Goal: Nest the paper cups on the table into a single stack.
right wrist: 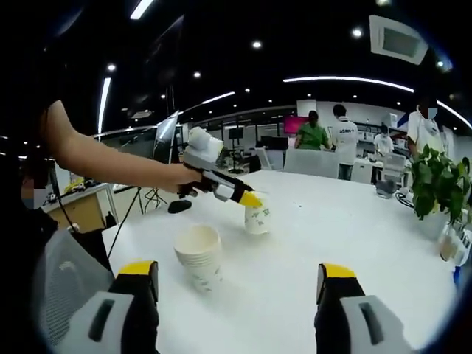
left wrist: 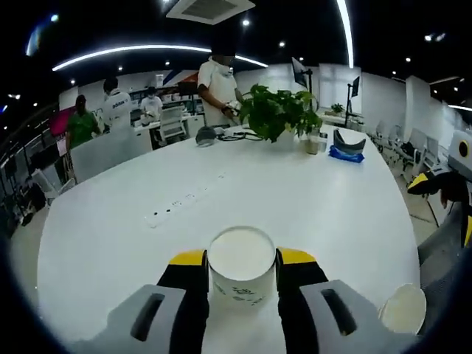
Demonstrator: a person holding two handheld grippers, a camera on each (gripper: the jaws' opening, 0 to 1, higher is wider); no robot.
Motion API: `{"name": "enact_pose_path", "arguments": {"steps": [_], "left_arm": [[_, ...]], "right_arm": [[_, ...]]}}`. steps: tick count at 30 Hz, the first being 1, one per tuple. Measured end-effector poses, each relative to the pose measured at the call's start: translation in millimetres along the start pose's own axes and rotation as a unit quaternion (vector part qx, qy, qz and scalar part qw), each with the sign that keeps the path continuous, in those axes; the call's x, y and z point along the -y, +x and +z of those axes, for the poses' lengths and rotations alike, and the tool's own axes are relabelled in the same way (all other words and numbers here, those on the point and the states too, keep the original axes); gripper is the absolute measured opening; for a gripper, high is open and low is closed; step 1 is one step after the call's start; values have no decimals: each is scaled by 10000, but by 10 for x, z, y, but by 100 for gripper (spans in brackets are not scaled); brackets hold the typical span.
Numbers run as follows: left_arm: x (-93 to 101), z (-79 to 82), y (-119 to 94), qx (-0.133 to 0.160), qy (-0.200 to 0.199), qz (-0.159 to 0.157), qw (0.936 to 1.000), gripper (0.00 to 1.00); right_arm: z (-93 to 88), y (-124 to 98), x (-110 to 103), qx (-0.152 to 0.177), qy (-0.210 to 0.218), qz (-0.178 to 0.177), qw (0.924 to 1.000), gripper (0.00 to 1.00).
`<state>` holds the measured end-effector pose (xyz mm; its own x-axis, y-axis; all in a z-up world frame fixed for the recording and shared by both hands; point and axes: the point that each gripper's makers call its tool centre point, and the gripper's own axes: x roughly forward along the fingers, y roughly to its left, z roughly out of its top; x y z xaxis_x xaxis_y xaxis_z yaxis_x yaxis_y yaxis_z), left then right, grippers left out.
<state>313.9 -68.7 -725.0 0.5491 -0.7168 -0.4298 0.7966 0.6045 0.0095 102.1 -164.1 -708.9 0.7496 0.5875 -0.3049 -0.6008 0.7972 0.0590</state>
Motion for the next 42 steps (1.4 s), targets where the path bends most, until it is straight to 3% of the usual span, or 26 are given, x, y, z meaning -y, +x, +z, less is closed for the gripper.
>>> {"name": "enact_pose_path", "arguments": {"steps": [10, 15, 27, 33, 42], "left_arm": [[238, 295, -456, 318, -29, -132, 9994, 34], [445, 449, -729, 478, -107, -265, 9984, 34], [833, 731, -1093, 1017, -262, -635, 9924, 34], [957, 709, -1210, 1053, -252, -818, 9907, 33], [1177, 607, -1370, 1081, -267, -1210, 9864, 33]], "right_arm": [[80, 114, -126, 112, 28, 275, 9996, 87], [142, 169, -193, 203, -24, 416, 9989, 84], [315, 295, -334, 380, -90, 821, 9959, 74], [409, 328, -377, 508, -16, 1015, 9935, 67], [386, 375, -507, 412, 26, 1411, 9891, 61]]}}
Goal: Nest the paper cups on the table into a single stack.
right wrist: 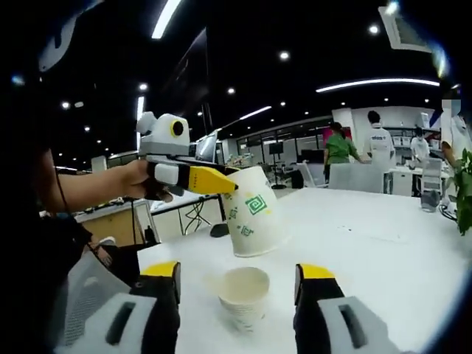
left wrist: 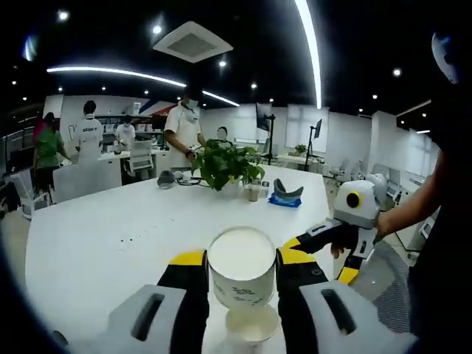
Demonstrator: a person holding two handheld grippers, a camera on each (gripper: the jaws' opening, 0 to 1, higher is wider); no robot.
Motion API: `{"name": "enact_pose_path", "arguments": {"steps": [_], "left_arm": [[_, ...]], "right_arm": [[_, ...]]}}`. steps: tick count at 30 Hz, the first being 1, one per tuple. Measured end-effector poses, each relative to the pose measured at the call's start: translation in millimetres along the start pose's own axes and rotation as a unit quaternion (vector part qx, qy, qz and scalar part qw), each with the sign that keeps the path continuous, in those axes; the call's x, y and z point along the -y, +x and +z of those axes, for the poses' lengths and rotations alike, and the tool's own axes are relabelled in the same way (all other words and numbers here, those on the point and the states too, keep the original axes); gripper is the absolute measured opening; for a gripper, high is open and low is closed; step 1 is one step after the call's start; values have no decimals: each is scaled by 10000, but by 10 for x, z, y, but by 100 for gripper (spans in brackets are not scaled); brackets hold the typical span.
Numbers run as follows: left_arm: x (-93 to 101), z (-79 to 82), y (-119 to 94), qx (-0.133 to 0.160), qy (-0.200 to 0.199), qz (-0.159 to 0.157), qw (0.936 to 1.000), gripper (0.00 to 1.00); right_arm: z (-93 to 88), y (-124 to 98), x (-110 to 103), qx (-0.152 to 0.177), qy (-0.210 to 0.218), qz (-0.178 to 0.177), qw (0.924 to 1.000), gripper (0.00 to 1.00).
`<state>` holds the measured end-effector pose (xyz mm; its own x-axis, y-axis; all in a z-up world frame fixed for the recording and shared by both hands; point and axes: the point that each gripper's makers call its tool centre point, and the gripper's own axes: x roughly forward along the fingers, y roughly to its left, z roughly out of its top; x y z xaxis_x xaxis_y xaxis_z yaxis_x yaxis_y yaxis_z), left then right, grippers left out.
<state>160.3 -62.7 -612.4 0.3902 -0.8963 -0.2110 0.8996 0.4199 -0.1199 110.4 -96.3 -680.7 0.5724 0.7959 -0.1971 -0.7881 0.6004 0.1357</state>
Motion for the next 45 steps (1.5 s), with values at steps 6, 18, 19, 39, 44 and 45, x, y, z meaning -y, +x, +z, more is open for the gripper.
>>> {"name": "enact_pose_path", "arguments": {"steps": [6, 18, 19, 39, 44, 45], "left_arm": [[185, -41, -23, -16, 20, -224, 9997, 33], [280, -151, -117, -70, 87, -446, 9989, 33], [276, -176, -136, -105, 99, -470, 9988, 33], [457, -590, -235, -491, 219, -788, 9954, 33], [497, -642, -229, -537, 258, -842, 9947, 33], [500, -643, -223, -539, 262, -845, 9946, 33]], "right_arm": [[9, 46, -114, 4, 243, 298, 9993, 61], [97, -32, -127, 100, 655, 475, 9967, 49], [117, -42, -132, 127, 685, 488, 9964, 48], [583, -147, -261, 763, 1273, 1019, 9837, 8], [650, -165, -309, 873, 1325, 1187, 9802, 1], [675, -171, -324, 908, 1338, 1229, 9792, 0]]}}
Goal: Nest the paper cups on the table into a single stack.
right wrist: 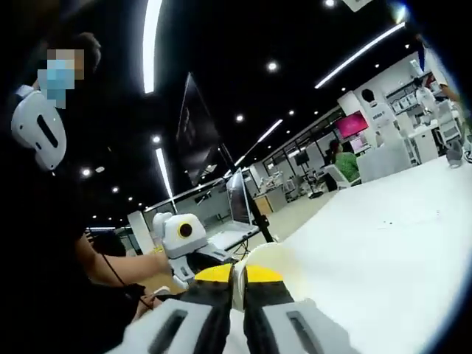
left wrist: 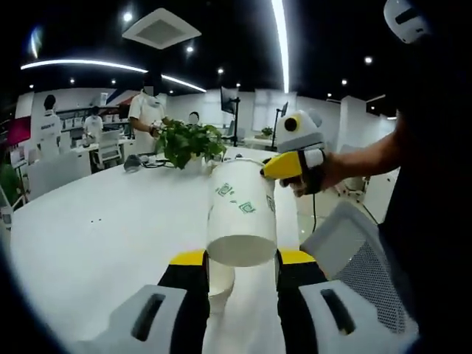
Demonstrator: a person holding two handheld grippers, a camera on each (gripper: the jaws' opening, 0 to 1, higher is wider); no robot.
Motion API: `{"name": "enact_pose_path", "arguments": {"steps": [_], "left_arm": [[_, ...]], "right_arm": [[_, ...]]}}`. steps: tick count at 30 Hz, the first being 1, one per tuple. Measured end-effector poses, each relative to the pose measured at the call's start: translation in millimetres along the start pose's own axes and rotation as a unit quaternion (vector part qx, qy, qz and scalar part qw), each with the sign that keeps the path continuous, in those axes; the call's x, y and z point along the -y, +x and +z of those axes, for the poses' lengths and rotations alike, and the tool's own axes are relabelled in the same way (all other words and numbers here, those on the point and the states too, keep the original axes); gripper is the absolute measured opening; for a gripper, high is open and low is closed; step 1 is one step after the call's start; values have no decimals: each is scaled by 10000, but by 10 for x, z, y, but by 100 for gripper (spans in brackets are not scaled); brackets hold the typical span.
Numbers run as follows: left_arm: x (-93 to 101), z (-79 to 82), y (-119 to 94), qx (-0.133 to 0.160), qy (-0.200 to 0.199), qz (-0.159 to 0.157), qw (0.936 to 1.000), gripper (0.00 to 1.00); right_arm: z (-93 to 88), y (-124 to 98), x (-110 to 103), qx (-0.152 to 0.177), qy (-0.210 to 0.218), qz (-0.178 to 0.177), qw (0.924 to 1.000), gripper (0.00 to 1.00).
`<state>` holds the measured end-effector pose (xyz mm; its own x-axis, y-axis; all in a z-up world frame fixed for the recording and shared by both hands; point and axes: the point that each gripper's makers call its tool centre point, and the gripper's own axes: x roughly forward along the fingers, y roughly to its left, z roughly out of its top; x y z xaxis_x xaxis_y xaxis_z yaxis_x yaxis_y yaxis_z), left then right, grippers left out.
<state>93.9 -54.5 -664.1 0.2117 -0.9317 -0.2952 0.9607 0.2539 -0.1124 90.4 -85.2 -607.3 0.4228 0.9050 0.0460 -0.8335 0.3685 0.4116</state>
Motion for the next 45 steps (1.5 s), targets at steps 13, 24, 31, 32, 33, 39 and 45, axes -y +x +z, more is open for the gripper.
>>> {"name": "enact_pose_path", "arguments": {"steps": [13, 24, 31, 32, 33, 39, 45], "left_arm": [[-118, 37, -39, 33, 284, 610, 9977, 56], [-148, -103, -165, 54, 136, 1023, 9947, 76], [-163, -231, -242, -71, 88, 1146, 9934, 87], [-164, -253, -251, -94, 80, 1160, 9932, 88], [-165, -270, -256, -112, 80, 1170, 9930, 90], [-165, -352, -272, -208, 101, 1251, 9919, 96], [-165, -398, -310, -216, 110, 1306, 9911, 97]], "right_arm": [[133, 24, 28, -103, -262, -87, 9996, 0], [65, 124, 108, -578, -669, -202, 9959, 0], [-102, 170, 192, -1226, -1208, -383, 9843, 0], [-134, 179, 204, -1337, -1275, -405, 9820, 0], [-154, 186, 214, -1411, -1339, -425, 9800, 0], [-275, 247, 254, -1788, -1712, -413, 9680, 0], [-380, 279, 332, -2122, -2009, -434, 9554, 0]]}}
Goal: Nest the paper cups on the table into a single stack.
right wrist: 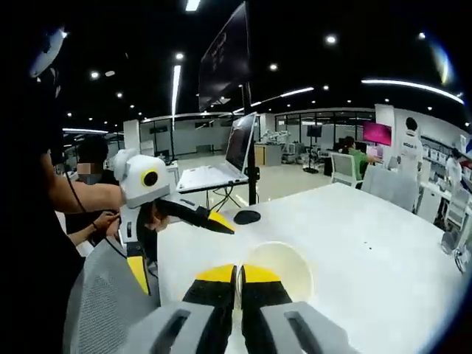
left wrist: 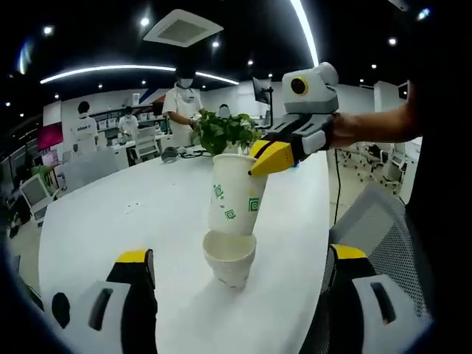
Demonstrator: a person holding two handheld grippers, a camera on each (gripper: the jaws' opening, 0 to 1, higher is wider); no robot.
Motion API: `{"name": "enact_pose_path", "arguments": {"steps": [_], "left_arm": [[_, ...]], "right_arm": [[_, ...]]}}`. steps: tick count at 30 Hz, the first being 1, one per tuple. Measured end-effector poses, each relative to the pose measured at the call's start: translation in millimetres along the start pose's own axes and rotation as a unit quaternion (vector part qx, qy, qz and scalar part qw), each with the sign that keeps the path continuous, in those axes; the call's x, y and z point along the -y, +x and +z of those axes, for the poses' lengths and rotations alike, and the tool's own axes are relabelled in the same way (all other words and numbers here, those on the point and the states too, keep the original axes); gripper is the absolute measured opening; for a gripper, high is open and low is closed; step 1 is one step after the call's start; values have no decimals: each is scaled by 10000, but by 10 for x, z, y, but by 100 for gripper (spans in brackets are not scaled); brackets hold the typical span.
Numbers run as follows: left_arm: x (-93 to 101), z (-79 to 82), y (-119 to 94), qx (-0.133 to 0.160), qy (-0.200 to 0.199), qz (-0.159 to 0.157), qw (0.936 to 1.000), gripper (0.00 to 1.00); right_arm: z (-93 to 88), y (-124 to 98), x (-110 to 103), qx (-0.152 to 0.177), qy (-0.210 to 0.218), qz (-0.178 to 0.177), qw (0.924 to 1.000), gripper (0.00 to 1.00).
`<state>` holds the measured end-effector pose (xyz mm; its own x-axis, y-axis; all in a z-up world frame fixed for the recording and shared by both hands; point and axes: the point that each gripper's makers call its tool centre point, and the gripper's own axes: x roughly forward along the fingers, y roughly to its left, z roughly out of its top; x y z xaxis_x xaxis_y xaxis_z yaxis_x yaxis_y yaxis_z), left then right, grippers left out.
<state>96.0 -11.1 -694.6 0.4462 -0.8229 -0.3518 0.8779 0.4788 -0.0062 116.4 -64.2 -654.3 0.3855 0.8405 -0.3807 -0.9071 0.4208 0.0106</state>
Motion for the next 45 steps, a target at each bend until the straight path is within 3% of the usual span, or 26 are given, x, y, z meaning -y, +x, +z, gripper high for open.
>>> {"name": "enact_pose_path", "arguments": {"steps": [10, 20, 37, 45], "left_arm": [[30, -87, -50, -46, -51, 95, 9999, 97], [88, -125, -81, -91, -75, 162, 9998, 96], [151, -172, -100, -178, -70, 245, 9995, 96], [132, -246, -58, -219, -100, 258, 9994, 96]], "right_arm": [[-253, 231, -16, -758, -418, 32, 9962, 0], [-460, 435, -19, -1228, -382, 45, 9917, 0], [-819, 712, -134, -1653, 77, 317, 9857, 2], [-777, 679, -159, -1515, -33, 399, 9876, 7]]}}
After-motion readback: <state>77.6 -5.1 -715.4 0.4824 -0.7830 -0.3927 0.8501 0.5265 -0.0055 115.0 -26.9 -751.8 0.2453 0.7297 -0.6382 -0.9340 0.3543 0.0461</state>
